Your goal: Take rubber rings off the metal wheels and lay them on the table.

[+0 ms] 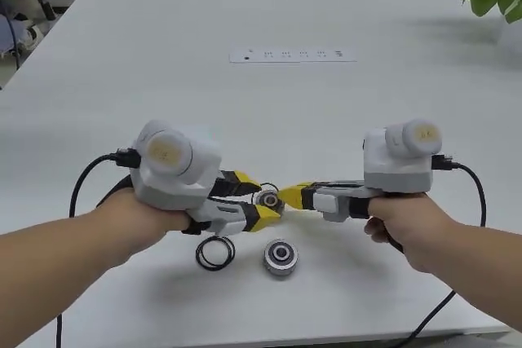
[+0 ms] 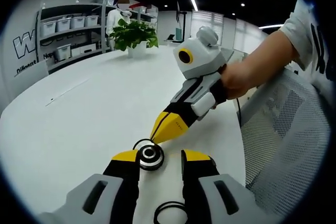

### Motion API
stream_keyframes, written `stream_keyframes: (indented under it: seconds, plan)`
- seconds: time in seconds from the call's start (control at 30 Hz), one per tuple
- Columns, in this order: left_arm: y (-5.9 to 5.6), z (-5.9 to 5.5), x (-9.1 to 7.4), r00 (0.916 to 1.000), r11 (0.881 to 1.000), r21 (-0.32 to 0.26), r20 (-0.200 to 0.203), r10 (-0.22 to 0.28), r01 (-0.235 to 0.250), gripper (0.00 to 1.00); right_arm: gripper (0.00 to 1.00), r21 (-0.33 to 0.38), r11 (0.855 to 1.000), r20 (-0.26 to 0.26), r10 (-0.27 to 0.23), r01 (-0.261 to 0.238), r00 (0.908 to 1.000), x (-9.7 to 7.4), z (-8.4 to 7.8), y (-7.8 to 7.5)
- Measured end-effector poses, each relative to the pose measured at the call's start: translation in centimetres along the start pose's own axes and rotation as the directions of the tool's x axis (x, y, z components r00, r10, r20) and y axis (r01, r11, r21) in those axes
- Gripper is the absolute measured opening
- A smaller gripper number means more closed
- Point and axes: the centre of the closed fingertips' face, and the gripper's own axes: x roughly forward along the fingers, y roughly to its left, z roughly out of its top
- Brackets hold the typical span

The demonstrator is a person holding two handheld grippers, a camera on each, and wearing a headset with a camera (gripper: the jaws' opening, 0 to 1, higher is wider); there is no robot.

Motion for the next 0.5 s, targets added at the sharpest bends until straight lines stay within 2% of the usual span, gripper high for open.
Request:
stream_keyframes:
  seconds: [0.13, 0.3, 0.5]
  plan:
    - [0.0, 0.6, -0.7, 0.9996, 1.000, -0.014, 0.029, 0.005, -0.005, 0.33, 0.00, 0.004, 1.000, 0.006, 0.009, -0.009, 0.9999, -0.1, 0.2, 0.3]
    - [0.0, 1.8, -2.3, 0.9963, 0.999, -0.038, 0.085, 0.017, -0.013, 0.37, 0.00, 0.011, 0.999, 0.010, 0.030, -0.030, 0.9995, -0.1, 0.3, 0.8]
    - [0.0, 2.3, -3.7, 0.9928, 0.999, -0.043, 0.117, 0.029, -0.024, 0.41, 0.00, 0.014, 0.999, 0.014, 0.044, -0.044, 0.9989, -0.2, 0.4, 0.9]
